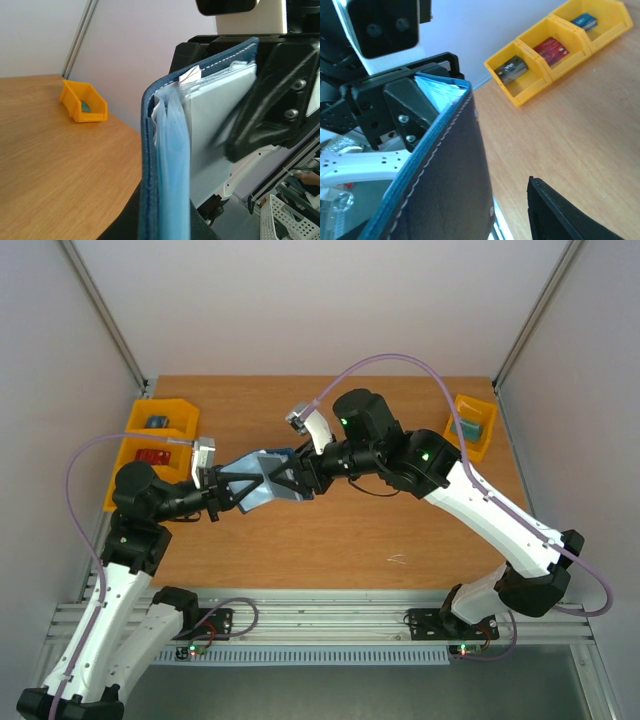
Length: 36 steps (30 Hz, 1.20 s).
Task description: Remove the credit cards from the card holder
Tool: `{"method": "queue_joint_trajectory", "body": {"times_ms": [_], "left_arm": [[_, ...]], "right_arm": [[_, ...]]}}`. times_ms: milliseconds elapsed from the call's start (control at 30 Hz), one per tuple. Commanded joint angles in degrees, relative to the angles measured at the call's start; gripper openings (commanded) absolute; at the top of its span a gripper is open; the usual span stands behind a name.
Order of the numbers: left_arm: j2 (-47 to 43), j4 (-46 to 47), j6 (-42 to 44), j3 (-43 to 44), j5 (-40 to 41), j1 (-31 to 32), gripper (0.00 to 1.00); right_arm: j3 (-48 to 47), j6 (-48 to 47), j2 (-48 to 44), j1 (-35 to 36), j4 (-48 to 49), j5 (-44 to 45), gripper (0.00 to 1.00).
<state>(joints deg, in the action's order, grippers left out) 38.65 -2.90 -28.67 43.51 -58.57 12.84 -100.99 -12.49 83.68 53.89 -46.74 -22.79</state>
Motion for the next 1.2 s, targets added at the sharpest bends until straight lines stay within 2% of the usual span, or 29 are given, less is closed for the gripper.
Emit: {"method": "queue_joint_trajectory", "body": {"times_ms": [0, 100, 200, 433, 600, 800, 933, 1033, 1167], "left_arm": [[-0.7, 0.6, 0.4, 2.3, 1.3, -0.1, 0.00], [-0.8, -0.1, 1.1, 2.4, 2.0, -0.1, 0.00], [-0.9, -0.2, 1.5, 2.3, 2.2, -0.1, 0.00], [-0.7, -0.1, 1.7, 2.4, 2.2, -0.1, 0.00], [-0.6, -1.0, 1.9, 2.7, 2.8, -0.1, 0.00], [0.7, -15.5, 5.4, 7.6, 13.1, -0.1, 0.00], [1.6, -21.6, 8.0, 11.1, 15.1, -0.1, 0.00], [1.2, -21.5, 7.2, 11.6, 14.5, -0.1, 0.00], [1.3, -21.7, 7.3, 11.6, 16.1, -0.1, 0.00]], "right_arm": [[-1.4, 0.2, -0.9, 0.0, 2.8, -4.1, 0.56], [-0.4, -0.8, -3.6, -0.3, 2.6, -3.0, 0.61], [0.8, -1.4, -5.5, -1.5, 0.7, -0.3, 0.62], [3.1, -0.8, -7.3, -2.3, -1.2, 2.9, 0.54], [2.0, 0.6, -5.1, -2.2, 0.7, 0.2, 0.52], [1.7, -1.2, -4.8, -1.1, 0.7, 1.4, 0.57], [0.3, -3.7, -4.1, 1.5, -1.9, 8.0, 0.63], [1.5, -4.2, -4.5, 1.7, -0.2, 6.3, 0.68], [3.1, -6.7, -6.1, 1.7, 1.8, 2.0, 0.85]]}}
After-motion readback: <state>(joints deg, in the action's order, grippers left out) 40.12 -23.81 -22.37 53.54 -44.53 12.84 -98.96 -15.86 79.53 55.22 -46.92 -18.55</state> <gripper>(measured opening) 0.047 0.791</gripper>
